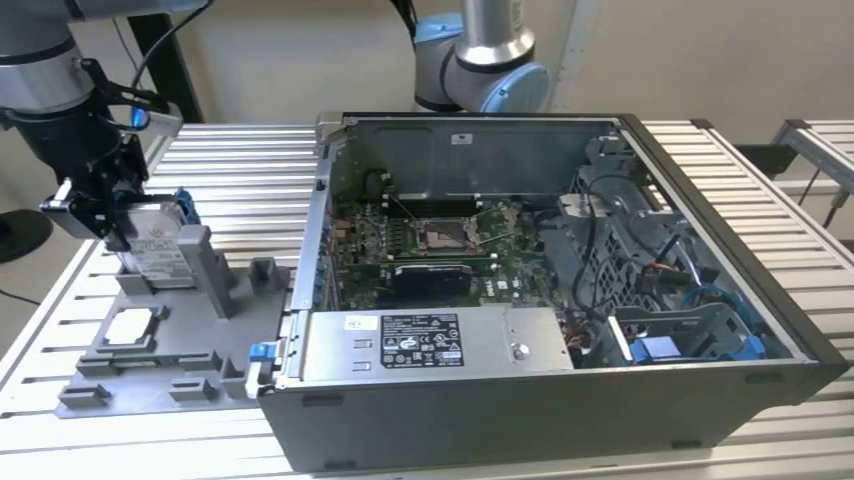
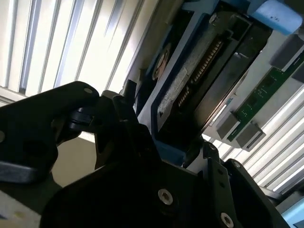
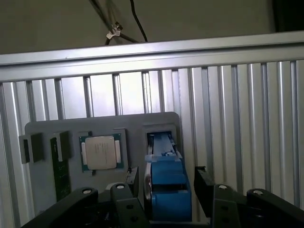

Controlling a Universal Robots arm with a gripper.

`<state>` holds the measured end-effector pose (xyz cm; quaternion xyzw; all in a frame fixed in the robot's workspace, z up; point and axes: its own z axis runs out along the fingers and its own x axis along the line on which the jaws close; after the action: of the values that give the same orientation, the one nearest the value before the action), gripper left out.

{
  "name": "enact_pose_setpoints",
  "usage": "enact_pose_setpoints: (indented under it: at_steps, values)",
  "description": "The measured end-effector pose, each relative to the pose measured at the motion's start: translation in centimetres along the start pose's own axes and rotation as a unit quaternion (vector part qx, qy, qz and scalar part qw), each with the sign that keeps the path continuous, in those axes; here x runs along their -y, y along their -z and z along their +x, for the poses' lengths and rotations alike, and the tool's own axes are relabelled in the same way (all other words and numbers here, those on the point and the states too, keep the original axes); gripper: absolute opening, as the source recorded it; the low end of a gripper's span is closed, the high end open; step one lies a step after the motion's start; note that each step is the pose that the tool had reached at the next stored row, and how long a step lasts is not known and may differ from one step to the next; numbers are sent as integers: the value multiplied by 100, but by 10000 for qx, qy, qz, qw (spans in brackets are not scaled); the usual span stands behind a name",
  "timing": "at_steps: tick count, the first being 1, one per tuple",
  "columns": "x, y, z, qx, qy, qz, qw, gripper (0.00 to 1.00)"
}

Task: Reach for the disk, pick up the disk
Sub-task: 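Pick up the disk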

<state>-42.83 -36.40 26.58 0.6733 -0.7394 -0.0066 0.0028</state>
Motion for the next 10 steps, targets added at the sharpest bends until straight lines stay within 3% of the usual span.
enact_pose_setpoints:
  at_steps: [10]
  values:
    - [0, -27, 0, 0, 0, -1, 10000, 100]
